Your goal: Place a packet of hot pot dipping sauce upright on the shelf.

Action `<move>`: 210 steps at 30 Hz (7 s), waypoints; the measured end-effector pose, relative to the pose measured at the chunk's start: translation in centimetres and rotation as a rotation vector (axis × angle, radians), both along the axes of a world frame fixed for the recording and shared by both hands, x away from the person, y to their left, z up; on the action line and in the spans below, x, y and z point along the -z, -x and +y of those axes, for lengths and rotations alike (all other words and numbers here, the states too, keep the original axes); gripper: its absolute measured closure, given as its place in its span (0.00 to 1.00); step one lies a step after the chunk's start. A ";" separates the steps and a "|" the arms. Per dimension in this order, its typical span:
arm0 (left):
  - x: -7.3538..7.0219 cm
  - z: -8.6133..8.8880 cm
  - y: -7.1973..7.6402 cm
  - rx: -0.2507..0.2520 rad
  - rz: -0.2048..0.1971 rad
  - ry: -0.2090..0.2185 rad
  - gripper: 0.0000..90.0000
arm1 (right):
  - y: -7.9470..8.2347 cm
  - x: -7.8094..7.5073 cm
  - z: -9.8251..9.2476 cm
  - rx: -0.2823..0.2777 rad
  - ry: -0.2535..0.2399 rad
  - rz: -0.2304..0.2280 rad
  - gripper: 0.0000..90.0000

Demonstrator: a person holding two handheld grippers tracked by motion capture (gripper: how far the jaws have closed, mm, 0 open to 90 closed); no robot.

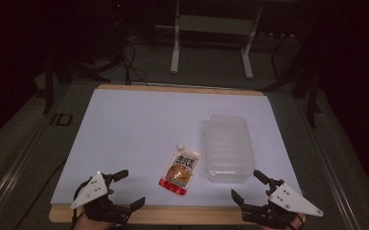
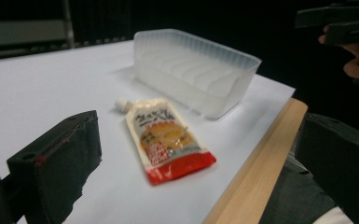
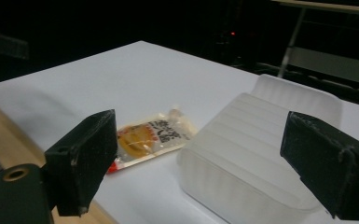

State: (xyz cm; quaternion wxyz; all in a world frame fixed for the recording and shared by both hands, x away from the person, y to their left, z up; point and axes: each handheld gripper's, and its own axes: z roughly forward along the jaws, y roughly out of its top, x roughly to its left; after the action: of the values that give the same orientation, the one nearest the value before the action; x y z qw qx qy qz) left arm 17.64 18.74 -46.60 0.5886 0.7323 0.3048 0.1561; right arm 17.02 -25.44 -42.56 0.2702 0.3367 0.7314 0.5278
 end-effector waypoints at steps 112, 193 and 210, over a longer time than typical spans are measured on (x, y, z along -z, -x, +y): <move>5.8 -14.1 -16.9 -0.006 0.353 -0.518 0.80 | -0.2 0.7 1.3 -0.065 0.062 0.049 0.13; -6.1 -9.2 -8.3 0.226 0.057 -0.174 1.00 | -7.2 -5.4 1.3 -0.392 0.160 0.110 0.42; -6.2 -10.1 -7.9 0.293 0.053 -0.139 1.00 | -11.9 -6.4 5.8 -0.637 0.300 0.280 0.67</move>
State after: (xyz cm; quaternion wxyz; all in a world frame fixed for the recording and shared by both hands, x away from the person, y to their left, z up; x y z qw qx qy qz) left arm 25.54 8.68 -40.41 0.5447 0.8118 0.1986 0.0699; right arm 28.96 -19.69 -36.13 0.0364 0.1180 0.8984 0.4215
